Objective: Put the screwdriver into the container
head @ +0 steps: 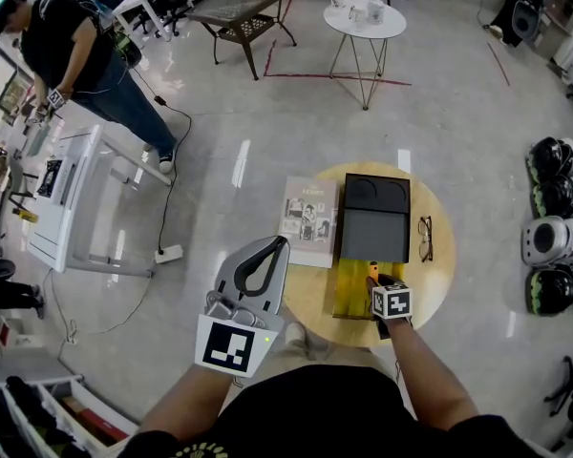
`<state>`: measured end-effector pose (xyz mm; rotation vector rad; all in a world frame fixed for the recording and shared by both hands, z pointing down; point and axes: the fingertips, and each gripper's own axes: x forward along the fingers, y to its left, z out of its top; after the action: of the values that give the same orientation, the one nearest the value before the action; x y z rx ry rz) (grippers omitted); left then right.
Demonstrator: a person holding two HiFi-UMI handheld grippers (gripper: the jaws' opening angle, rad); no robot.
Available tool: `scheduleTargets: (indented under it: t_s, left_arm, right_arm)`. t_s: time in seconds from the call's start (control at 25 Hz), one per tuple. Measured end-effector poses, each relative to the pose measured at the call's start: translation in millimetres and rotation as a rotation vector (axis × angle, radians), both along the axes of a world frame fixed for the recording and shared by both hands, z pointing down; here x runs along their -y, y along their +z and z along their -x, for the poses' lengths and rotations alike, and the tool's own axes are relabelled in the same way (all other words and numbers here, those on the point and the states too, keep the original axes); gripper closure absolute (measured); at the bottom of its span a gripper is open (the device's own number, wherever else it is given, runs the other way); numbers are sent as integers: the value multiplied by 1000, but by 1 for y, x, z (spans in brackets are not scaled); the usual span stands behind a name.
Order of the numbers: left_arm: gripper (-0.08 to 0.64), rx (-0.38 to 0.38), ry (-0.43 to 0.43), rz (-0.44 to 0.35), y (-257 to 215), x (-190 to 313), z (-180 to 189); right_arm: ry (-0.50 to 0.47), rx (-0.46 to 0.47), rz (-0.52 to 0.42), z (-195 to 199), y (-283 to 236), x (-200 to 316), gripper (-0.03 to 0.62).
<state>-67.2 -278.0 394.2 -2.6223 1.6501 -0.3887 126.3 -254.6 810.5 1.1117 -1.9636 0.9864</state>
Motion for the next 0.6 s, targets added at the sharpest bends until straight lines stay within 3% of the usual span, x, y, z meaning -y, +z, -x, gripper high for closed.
scheduleTargets:
  t_s: [0.32, 0.6]
  left_arm:
    - [543, 13, 12, 3, -1, -4, 0]
    - [543, 8, 33, -7, -7, -11, -3]
  right_arm:
    - [0, -45, 12, 0, 13, -3, 472]
    - [-17, -57, -37, 3, 7, -7, 459]
